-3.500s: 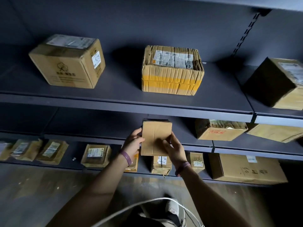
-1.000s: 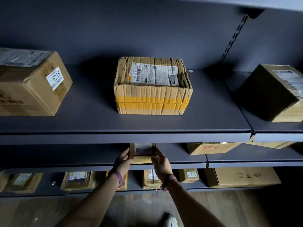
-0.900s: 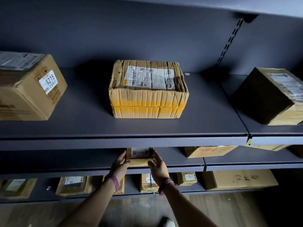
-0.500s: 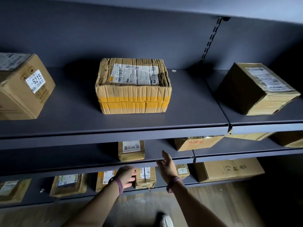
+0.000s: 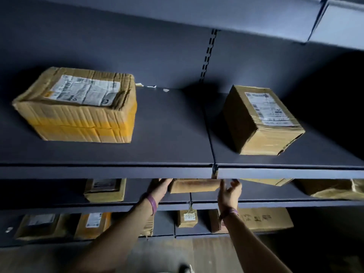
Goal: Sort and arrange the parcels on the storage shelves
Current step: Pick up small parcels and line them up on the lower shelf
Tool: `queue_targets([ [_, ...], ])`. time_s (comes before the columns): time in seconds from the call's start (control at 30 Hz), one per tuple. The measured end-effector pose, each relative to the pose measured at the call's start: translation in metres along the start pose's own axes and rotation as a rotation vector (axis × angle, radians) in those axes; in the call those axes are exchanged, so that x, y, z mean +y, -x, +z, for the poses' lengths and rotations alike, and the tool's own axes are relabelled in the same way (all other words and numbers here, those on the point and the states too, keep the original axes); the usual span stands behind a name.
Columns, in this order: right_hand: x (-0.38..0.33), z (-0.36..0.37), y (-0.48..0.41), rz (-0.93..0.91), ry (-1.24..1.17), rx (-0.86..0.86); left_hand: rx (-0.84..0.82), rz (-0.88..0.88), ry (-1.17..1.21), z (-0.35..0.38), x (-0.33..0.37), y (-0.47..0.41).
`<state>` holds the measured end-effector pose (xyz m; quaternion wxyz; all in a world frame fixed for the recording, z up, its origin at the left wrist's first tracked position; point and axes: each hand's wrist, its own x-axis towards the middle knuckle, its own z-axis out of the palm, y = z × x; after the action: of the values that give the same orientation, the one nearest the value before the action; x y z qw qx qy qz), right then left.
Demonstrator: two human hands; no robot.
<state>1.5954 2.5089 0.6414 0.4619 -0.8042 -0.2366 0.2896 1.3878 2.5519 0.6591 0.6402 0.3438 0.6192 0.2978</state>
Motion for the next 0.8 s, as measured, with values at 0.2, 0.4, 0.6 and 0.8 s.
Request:
queue_targets([
  [0.2,-0.003,-0.009,-0.051,-0.006,0.1,-0.358,0.113,-0.076,0.126,0.041,-0.006,-0.006],
  [0.4,0.014,-0.029,-0.033,-0.029,-0.05,-0.435,0.164,-0.089,0.196,0.049,-0.011,0.017],
  [0.6,0.025,-0.054,0.016,0.018,-0.237,-0.397,0.2,-0.096,0.242,0.034,-0.035,0.055],
  [0.8,0.045,-0.077,0.06,-0.014,-0.278,-0.377,0.157,-0.087,0.217,0.01,-0.064,0.089],
])
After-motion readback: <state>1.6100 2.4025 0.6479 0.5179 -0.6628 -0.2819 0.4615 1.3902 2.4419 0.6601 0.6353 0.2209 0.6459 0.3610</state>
